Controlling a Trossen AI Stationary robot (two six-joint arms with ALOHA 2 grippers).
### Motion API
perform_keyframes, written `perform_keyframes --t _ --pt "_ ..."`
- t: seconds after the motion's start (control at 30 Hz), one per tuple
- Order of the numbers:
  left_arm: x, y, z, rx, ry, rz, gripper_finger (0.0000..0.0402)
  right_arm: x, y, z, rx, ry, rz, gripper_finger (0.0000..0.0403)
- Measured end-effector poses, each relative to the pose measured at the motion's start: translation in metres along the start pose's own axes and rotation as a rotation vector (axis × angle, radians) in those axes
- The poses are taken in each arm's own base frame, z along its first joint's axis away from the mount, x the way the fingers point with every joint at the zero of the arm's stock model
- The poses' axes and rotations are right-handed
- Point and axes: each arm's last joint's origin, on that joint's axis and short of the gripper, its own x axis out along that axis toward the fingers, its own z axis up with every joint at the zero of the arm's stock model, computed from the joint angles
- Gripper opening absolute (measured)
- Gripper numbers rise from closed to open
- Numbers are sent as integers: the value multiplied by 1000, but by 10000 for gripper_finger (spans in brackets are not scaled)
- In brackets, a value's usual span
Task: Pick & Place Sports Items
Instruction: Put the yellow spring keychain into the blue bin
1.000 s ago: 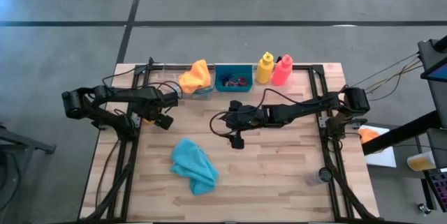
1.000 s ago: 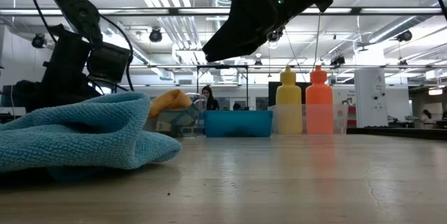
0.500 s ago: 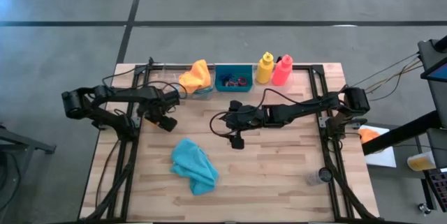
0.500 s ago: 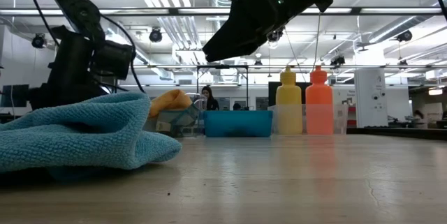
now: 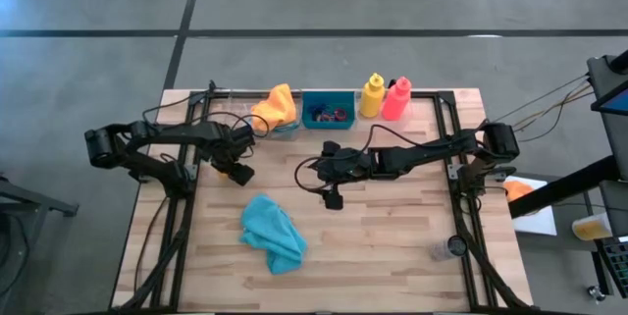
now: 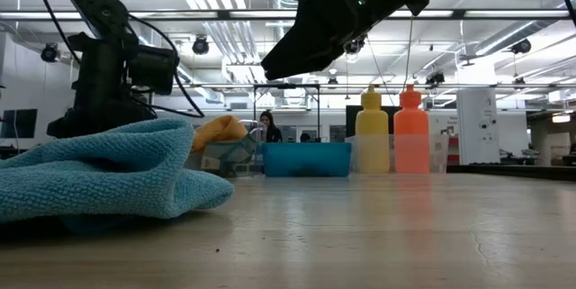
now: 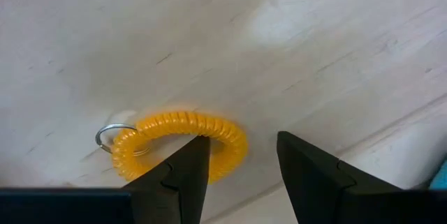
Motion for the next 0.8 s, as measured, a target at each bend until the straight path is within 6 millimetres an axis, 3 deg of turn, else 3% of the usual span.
perform_keyframes --t 0.3,0.4,0.6,0.8 --pt "0 0 0 3 -9 9 165 0 0 0 0 0 0 339" --pt "0 0 1 5 -14 19 134 0 0 0 0 0 0 339" --pt "0 1 1 41 -34 47 25 0 0 0 0 0 0 339" --pt "-1 1 2 67 -42 51 16 0 0 0 0 0 0 339"
